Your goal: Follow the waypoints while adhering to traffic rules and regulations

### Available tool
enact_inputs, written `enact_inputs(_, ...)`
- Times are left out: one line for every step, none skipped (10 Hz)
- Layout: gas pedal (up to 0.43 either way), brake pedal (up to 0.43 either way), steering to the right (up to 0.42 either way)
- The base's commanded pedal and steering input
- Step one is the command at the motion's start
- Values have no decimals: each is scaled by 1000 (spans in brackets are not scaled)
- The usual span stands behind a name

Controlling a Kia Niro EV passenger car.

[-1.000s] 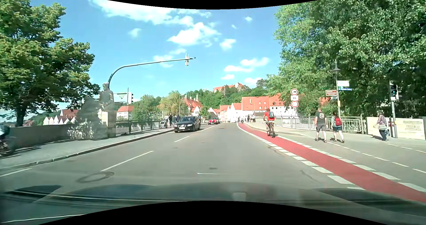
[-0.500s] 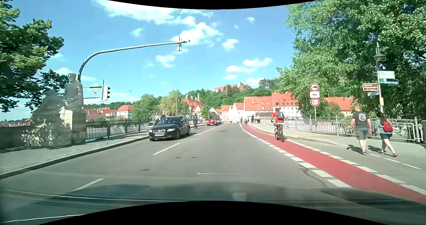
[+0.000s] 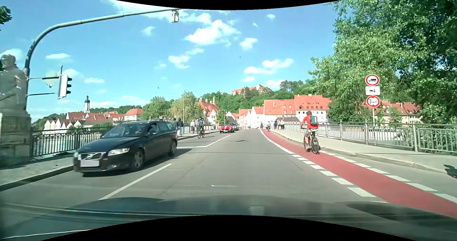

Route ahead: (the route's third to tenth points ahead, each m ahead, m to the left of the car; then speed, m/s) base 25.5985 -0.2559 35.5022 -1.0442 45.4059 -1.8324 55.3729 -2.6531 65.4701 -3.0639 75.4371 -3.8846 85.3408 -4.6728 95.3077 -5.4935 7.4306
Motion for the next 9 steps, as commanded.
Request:
enact_inputs(130,6,-4)
enact_inputs(130,6,-3)
enact_inputs(130,6,-1)
enact_inputs(130,6,1)
enact_inputs(130,6,2)
enact_inputs(118,6,3)
enact_inputs(47,6,3)
enact_inputs(39,6,3)
enact_inputs(39,6,4)
